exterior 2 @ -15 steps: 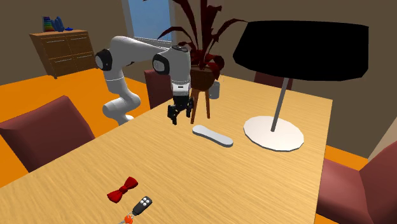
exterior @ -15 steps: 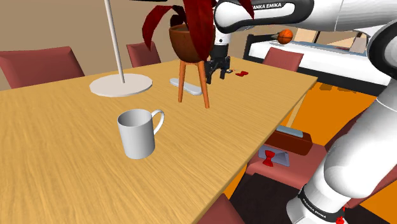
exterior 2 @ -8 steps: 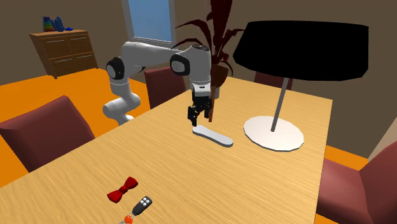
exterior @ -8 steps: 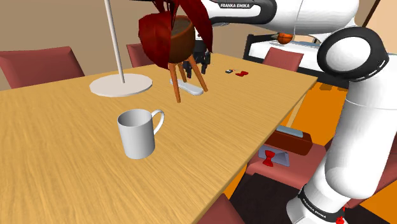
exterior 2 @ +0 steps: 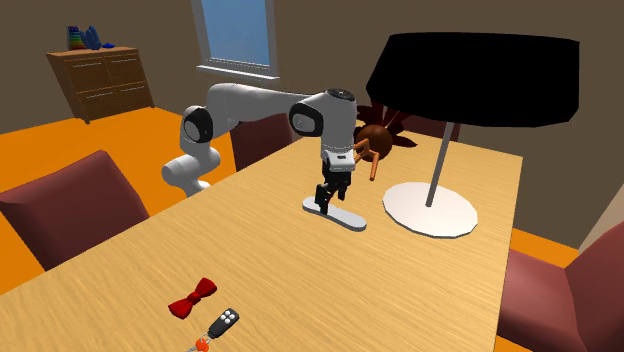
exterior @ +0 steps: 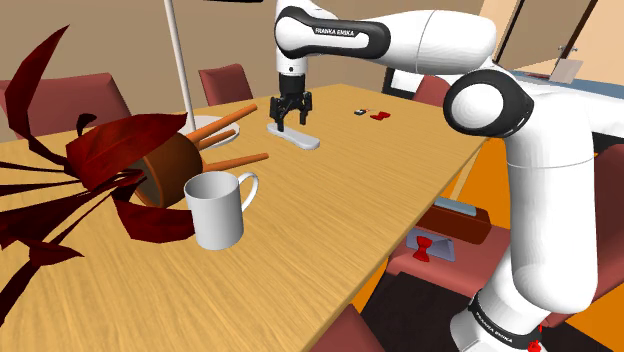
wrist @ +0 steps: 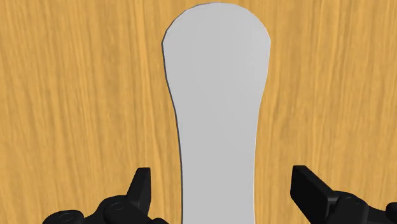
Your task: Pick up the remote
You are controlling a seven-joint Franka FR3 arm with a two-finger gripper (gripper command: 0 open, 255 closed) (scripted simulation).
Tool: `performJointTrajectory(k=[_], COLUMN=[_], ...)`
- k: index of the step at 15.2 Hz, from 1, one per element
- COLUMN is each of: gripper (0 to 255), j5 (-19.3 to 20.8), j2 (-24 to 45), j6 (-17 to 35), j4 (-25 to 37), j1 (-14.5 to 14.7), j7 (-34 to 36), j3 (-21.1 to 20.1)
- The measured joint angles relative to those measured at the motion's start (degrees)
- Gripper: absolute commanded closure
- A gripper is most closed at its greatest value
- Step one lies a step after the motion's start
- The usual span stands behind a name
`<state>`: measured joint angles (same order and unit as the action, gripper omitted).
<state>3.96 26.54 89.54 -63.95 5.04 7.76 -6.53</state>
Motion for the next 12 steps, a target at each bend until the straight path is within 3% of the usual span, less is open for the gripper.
performJointTrajectory(k=[4, 5, 12], gripper=[0, 255, 255], j5=[-0.1, -0.1, -0.1], j2=[-0.8, -0.9, -1.0], j6=[3.4, 3.8, 4.2], j4=[-4.1, -4.6, -5.1], j1=[-0.2, -0.2, -0.2], j7=[0.1, 0.1, 0.0], j3=[0.0, 0.0, 0.0])
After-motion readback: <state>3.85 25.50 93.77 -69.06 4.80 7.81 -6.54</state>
